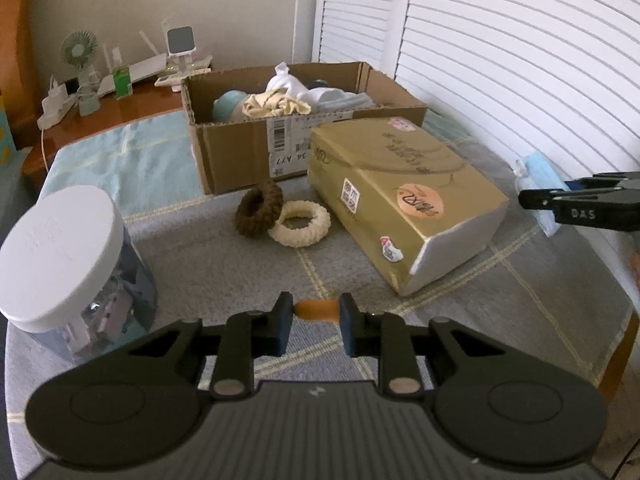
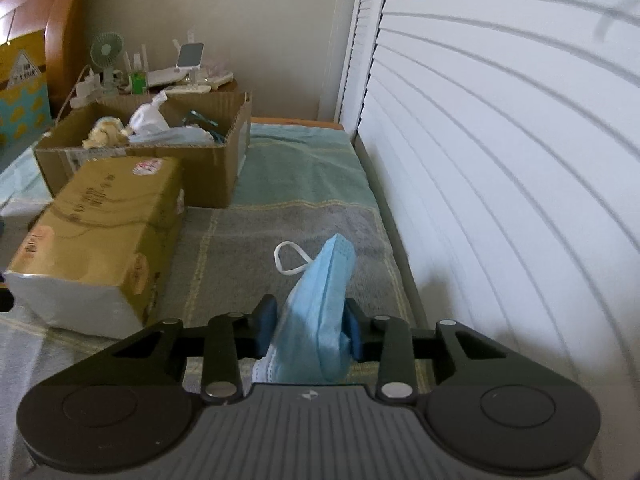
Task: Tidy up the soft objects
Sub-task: 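Grasp the folded blue face mask with the right tool while the left tool lifts the plug, then lower the orange plug into the box and open the left tool while the right tool lifts the mask, then carry the blue mask into the box and open the right tool, then move the left tool down over the brown fuzzy fabric ring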
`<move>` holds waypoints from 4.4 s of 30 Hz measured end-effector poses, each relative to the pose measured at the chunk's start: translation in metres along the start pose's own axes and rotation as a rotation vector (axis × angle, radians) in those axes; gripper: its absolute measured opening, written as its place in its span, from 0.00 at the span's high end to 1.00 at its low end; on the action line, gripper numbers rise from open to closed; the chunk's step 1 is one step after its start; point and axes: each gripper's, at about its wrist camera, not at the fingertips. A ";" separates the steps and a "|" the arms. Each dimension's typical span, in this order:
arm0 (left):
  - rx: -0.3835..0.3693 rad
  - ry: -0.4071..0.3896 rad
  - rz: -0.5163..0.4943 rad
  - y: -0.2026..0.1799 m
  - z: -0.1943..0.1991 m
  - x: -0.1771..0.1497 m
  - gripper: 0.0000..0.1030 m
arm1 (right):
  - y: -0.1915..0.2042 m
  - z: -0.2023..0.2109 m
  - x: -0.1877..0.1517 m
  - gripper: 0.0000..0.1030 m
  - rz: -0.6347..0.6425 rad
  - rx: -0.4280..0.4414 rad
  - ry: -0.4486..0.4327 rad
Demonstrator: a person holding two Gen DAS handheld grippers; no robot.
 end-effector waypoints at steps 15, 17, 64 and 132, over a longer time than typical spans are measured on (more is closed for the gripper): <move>-0.058 -0.055 -0.022 0.015 0.033 0.023 0.78 | 0.024 0.052 0.002 0.61 0.032 0.050 -0.060; -0.055 -0.075 -0.028 0.018 0.035 0.033 0.78 | 0.028 0.056 0.003 0.61 0.039 0.059 -0.071; 0.126 -0.201 0.015 -0.001 0.056 0.026 0.01 | 0.049 0.023 0.088 0.61 0.122 0.184 -0.124; 0.054 -0.056 -0.145 0.033 0.052 0.032 0.01 | 0.109 0.045 0.071 0.00 0.302 0.298 -0.072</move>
Point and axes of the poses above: each gripper's, at about its wrist camera, not at the fingertips, and z roughly against the way its jaws point, y to its left, x to its top, and after that the axes turned 5 degrees about x, right-handed
